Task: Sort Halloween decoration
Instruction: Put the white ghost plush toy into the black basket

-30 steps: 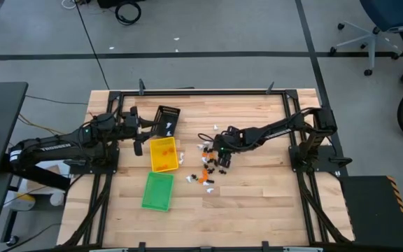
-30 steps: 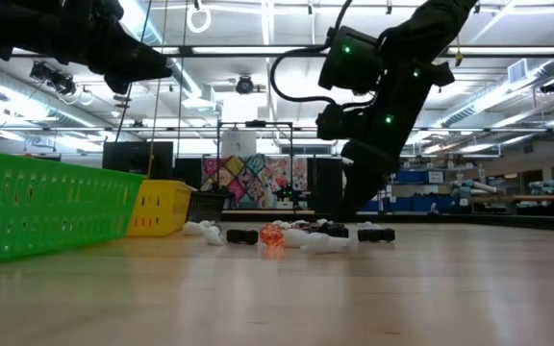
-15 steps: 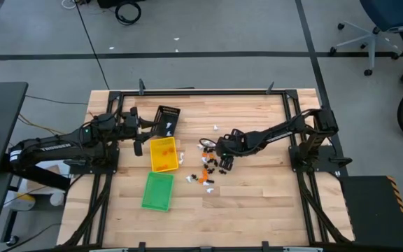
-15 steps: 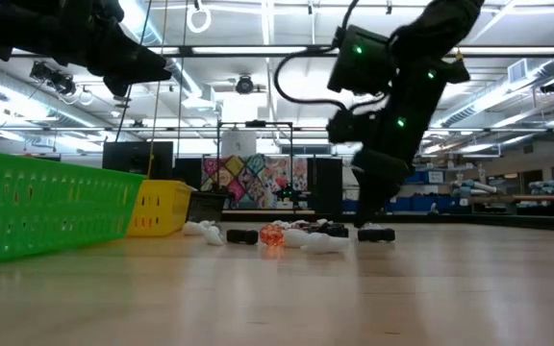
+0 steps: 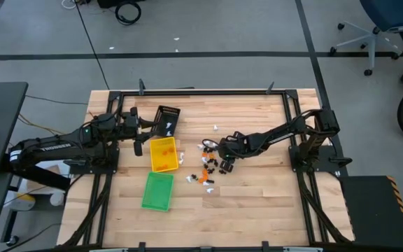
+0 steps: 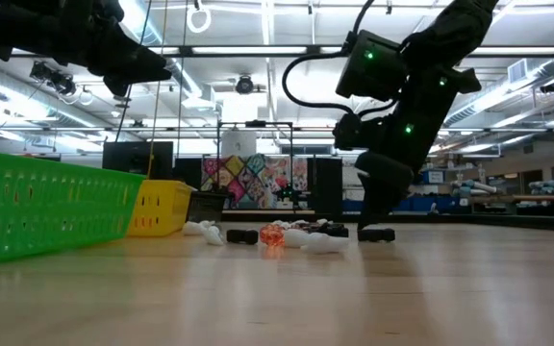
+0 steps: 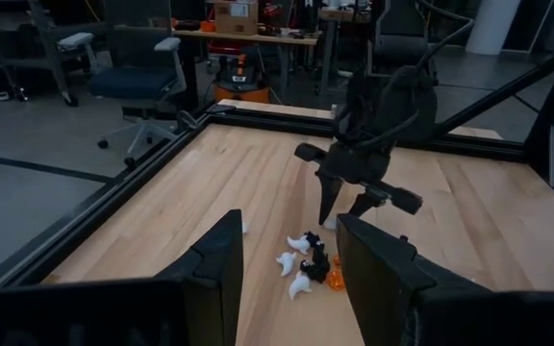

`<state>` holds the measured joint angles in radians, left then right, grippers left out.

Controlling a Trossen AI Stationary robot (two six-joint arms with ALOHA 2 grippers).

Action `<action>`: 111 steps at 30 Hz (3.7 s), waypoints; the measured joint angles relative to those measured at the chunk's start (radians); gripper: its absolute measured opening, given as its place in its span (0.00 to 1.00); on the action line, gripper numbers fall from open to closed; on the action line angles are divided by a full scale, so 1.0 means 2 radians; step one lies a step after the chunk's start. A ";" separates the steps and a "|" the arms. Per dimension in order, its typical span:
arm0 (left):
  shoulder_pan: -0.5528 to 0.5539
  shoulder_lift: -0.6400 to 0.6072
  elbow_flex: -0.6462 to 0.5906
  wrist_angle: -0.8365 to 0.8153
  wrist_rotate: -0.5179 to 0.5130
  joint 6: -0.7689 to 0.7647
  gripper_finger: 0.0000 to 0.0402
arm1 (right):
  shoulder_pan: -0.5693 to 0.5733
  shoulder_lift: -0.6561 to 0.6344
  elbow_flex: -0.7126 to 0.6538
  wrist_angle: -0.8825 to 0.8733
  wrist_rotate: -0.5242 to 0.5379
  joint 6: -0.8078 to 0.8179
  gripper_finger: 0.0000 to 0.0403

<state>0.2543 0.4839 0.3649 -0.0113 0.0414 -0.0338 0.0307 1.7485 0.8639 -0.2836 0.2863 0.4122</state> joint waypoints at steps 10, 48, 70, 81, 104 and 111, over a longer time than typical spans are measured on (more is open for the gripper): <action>0.000 0.000 0.000 0.000 0.000 0.000 0.35 | 0.000 0.001 0.000 0.003 -0.010 -0.012 0.19; 0.015 -0.001 0.008 0.013 -0.022 0.014 0.35 | -0.096 0.181 0.267 0.310 -0.094 -0.211 0.19; 0.015 -0.001 0.008 -0.006 -0.023 0.011 0.35 | -0.118 0.226 0.439 0.075 -0.100 -0.223 0.38; 0.015 -0.001 0.008 -0.010 -0.023 0.009 0.35 | -0.061 0.122 0.232 0.129 -0.074 -0.212 0.39; 0.015 -0.001 0.008 -0.010 -0.022 -0.002 0.35 | -0.054 0.122 0.101 0.181 -0.039 -0.124 0.47; 0.015 -0.001 0.008 -0.008 -0.022 -0.002 0.35 | -0.054 0.122 0.095 0.195 -0.039 -0.128 0.30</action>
<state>0.2840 0.4820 0.3805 -0.0273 -0.0035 -0.0376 -0.0767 1.9919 1.0531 0.1055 0.2093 0.1566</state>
